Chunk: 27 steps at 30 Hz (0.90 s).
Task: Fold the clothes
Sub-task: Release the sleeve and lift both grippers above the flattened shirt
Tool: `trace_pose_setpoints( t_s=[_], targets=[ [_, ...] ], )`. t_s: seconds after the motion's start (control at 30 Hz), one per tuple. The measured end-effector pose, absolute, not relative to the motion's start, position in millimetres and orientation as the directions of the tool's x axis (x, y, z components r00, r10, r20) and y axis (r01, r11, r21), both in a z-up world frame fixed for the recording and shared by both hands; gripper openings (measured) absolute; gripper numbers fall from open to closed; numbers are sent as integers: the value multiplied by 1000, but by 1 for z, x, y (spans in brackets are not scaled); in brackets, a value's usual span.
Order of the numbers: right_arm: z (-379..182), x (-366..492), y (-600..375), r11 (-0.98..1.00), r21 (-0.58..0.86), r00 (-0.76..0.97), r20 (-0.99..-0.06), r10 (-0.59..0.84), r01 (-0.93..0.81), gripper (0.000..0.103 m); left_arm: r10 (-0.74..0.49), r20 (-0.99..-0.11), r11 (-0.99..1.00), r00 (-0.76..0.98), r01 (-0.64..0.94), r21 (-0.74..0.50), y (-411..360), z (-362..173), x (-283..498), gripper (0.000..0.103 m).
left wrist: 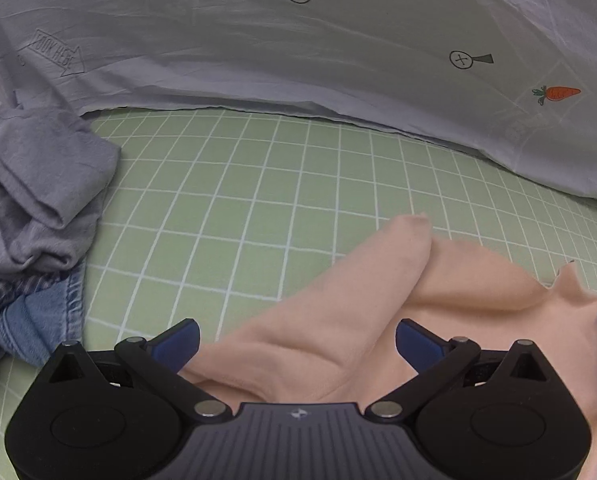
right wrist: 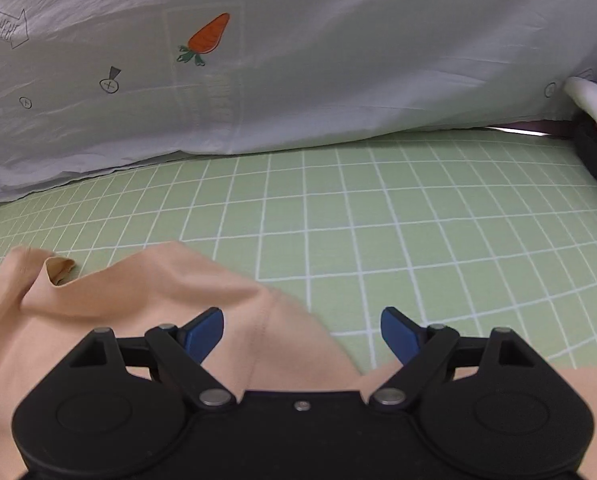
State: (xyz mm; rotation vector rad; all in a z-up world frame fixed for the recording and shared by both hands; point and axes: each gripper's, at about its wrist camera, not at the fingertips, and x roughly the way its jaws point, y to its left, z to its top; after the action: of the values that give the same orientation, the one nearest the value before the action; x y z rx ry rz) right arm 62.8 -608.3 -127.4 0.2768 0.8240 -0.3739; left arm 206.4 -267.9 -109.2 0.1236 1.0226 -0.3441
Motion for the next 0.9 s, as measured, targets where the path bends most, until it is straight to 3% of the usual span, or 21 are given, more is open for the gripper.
trace_pose_setpoints(
  t_s=[0.07,0.1,0.13,0.17,0.23,0.27,0.3,0.43,0.57,0.6,0.63,0.7,0.77,0.8,0.9],
  targets=[
    [-132,73,-610,903,96,604,-772,-198,419,82,-253,-857,923,449,377,-75,-278,-115,217,91],
    [-133,77,-612,902,106,596,-781,-184,418,71,-268,-859,914,436,398,-84,-283,-118,221,84],
    [-133,77,-615,902,134,597,-787,-156,411,52,-283,-861,904,423,417,-92,-287,-121,225,72],
    [-133,77,-617,903,166,605,-787,-121,397,44,-298,-862,894,410,437,-101,-292,-124,230,66],
    [-132,76,-618,914,179,616,-783,-92,363,14,-326,-865,872,382,475,-119,-302,-129,238,44],
    [-131,75,-618,920,181,620,-781,-80,346,7,-328,-863,868,384,484,-115,-306,-130,240,16],
    [-130,75,-620,926,176,626,-776,-78,333,5,-325,-860,866,393,489,-105,-309,-131,241,5],
    [-121,81,-643,913,157,648,-749,-138,376,3,-337,-807,874,485,480,-76,-315,-120,253,5],
    [-116,103,-685,855,189,653,-728,-208,483,4,-348,-767,907,539,402,-130,-323,-119,285,7],
    [-115,109,-694,841,196,651,-726,-222,505,6,-326,-772,920,546,371,-127,-326,-120,290,17],
    [-115,116,-698,832,177,634,-734,-244,526,18,-302,-780,931,549,345,-117,-330,-121,293,26],
    [-113,126,-698,822,108,589,-749,-303,559,49,-268,-788,944,554,313,-102,-335,-119,296,34],
    [-103,117,-689,835,74,605,-724,-331,545,51,-277,-776,939,567,331,-93,-331,-112,281,50],
    [-100,109,-683,839,72,612,-718,-331,539,60,-280,-769,936,575,342,-85,-326,-108,269,58],
    [-94,72,-655,835,77,610,-720,-331,545,76,-266,-792,937,549,342,-78,-303,-104,229,60]
  ],
)
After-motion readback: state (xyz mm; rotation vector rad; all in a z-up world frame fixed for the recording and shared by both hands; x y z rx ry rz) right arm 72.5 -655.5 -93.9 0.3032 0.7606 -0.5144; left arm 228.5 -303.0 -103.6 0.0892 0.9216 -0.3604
